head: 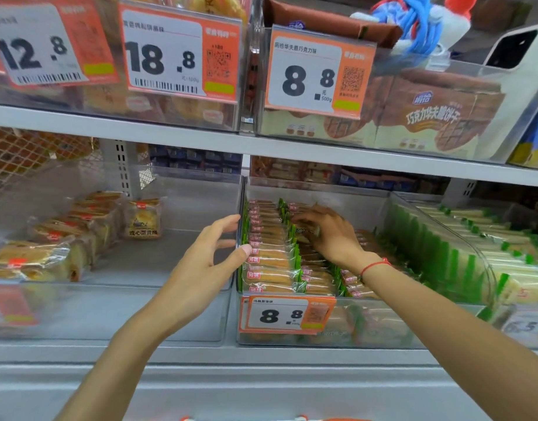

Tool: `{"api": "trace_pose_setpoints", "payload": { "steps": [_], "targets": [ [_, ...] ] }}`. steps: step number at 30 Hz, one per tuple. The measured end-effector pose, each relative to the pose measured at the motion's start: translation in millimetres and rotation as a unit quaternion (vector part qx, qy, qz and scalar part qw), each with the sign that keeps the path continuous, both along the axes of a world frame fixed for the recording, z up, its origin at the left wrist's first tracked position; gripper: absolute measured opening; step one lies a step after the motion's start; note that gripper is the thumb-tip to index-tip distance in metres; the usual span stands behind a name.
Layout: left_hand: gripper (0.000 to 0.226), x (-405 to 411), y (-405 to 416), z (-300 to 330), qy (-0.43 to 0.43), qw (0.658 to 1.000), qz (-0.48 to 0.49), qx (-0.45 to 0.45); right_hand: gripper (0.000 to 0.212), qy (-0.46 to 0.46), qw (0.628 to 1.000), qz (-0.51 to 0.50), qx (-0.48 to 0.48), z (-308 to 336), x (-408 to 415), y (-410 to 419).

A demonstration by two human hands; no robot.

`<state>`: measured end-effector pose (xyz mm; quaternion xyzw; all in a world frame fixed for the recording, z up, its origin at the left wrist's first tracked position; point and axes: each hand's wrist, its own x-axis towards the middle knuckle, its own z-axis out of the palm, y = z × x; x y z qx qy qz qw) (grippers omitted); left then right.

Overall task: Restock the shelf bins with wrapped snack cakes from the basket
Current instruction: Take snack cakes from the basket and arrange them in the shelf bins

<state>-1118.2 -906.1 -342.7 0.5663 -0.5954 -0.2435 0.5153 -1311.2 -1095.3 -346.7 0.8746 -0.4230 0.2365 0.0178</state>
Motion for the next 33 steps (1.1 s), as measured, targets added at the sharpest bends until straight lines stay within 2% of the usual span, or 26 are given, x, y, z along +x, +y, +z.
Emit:
{"api": "trace_pose_setpoints", "payload": {
  "steps": [11, 14, 18, 20, 24, 28, 33],
  "targets": [
    [0.041, -2, 2, 2, -0.019, 1.000, 0.011, 0.004, 0.052, 0.072, 0.996, -0.003, 0.059, 30, 2, 6],
    [0.044, -1, 2, 3, -0.016, 1.000, 0.013, 0.006, 0.050, 0.041, 0.997, -0.005, 0.071, 38, -7, 17],
    [0.045, -4, 6, 7, -0.024, 0.999, 0.024, 0.015, 0.036, -0.019, 0.998, 0.028, 0.050, 40, -20, 50],
    [0.048, -10, 9, 8, -0.053, 0.997, 0.051, 0.015, 0.033, -0.009, 0.999, 0.020, 0.023, 38, -25, 66],
    [0.060, -22, 14, 8, -0.176, 0.979, 0.100, 0.036, 0.030, -0.002, 1.000, -0.023, -0.020, 39, -25, 70],
    [0.051, -18, 14, 8, -0.126, 0.989, 0.075, 0.026, 0.031, 0.053, 0.996, -0.060, -0.037, 36, -19, 48],
    [0.042, -15, 7, 4, -0.072, 0.994, 0.076, 0.014, 0.054, 0.107, 0.992, -0.064, 0.009, 14, 5, 14]
  ]
}}
